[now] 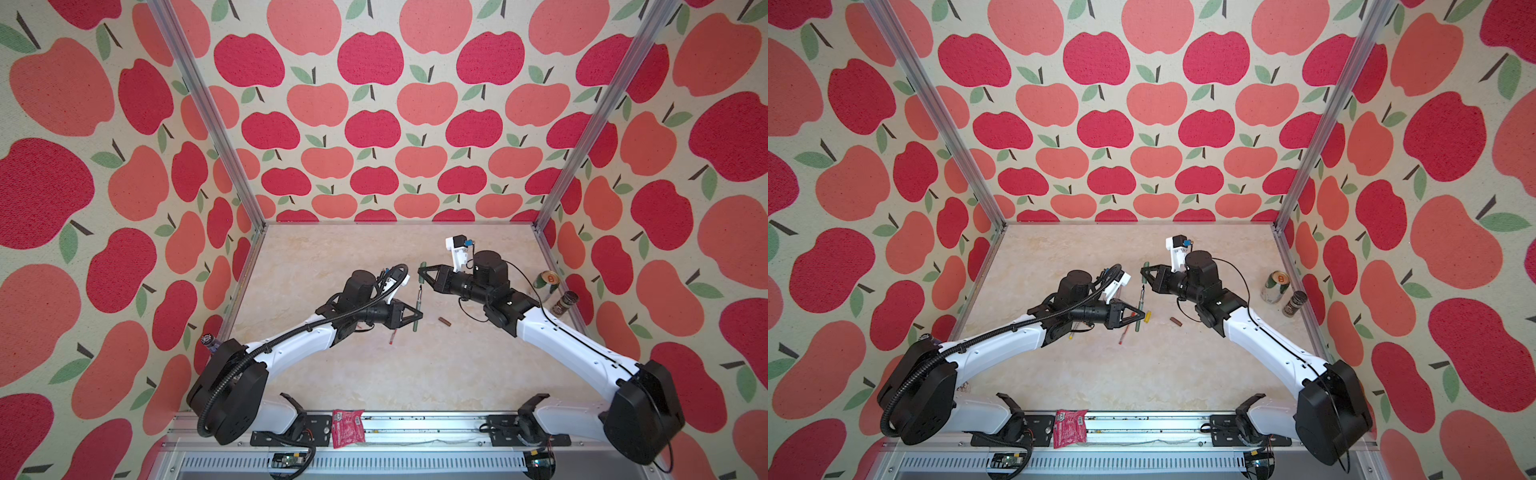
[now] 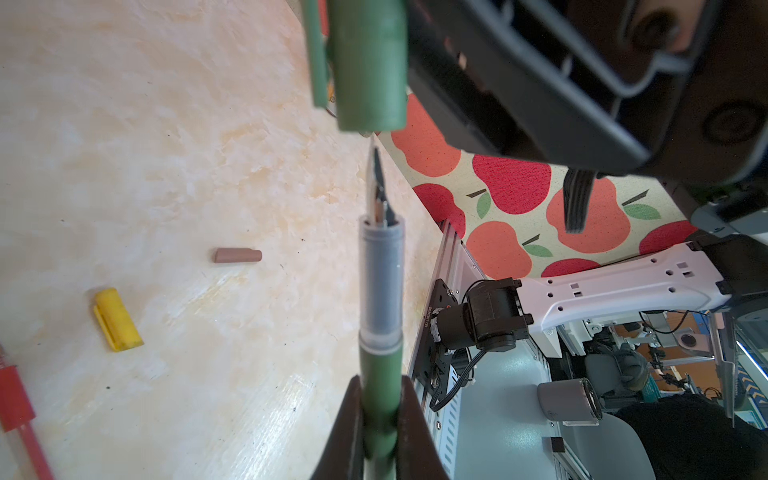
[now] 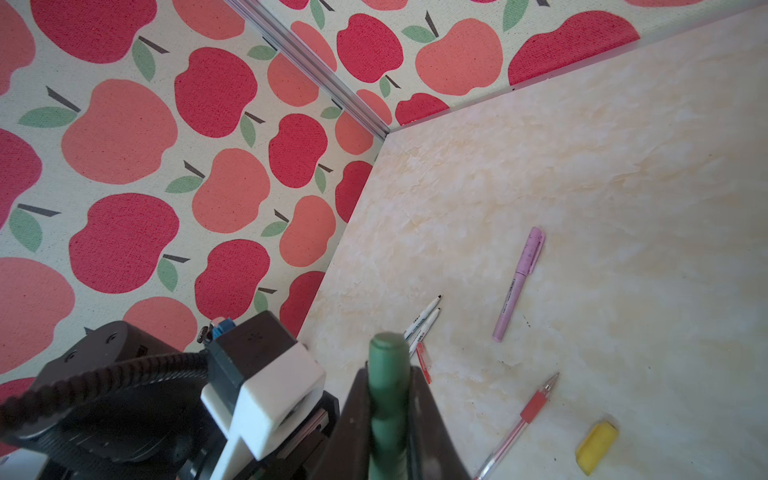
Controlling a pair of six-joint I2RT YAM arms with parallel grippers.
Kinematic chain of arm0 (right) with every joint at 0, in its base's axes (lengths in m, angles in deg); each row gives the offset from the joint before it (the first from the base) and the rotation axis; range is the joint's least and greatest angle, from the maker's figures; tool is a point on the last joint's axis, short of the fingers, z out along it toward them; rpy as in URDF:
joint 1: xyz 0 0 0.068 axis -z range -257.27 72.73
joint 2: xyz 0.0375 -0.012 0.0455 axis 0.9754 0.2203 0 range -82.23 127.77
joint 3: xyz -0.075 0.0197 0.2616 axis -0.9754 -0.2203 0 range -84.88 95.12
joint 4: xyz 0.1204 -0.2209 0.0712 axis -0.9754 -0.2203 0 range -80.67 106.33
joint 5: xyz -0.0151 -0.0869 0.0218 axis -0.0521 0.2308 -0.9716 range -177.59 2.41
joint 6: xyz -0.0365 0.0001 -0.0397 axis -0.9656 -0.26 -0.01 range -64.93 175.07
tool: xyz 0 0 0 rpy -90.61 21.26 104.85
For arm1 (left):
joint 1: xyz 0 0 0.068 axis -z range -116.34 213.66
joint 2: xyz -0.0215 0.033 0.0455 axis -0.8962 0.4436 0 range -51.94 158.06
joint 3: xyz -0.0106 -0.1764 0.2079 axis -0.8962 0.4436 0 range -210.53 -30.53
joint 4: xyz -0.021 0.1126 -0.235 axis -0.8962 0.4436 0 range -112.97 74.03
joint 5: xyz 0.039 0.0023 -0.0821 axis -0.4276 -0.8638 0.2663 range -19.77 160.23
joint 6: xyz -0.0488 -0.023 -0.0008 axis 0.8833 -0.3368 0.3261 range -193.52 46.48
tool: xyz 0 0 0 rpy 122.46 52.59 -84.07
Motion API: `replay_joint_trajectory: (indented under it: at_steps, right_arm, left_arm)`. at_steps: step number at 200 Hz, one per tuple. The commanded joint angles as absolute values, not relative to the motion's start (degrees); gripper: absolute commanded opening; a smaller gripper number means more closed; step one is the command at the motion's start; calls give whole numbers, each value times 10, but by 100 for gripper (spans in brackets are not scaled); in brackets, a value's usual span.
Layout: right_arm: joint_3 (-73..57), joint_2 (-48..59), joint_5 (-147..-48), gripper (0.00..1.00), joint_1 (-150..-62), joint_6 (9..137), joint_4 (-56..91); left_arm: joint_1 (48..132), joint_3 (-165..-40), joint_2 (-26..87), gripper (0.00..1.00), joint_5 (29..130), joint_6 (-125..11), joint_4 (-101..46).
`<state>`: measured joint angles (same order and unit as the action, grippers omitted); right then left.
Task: Insert the pens into the pen caps
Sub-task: 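Push the green cap down over the pen barrel with the right gripper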
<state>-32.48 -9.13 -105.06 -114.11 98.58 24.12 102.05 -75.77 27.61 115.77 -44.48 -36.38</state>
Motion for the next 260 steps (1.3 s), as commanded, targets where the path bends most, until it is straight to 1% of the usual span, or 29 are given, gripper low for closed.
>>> replay_joint_trajectory:
  at_steps: [1,91,186,260]
  right_arm:
    - [-305,-87,-1047,0,-1137,970,228]
    - [-316,-98,-1056,0,-1148,981,229]
    - [-348,-130,-1039,0,-1162,990,221]
    - [-368,-132,-1038,0,-1179,1004,233]
  left_arm:
    - [1022,-753,268,6,1166,-450,-386]
    - [1019,-749,264,6,1155,-448,-389]
    - [1014,-744,257,6,1145,-446,-392]
    - [1012,-745,255,6,1142,-445,-393]
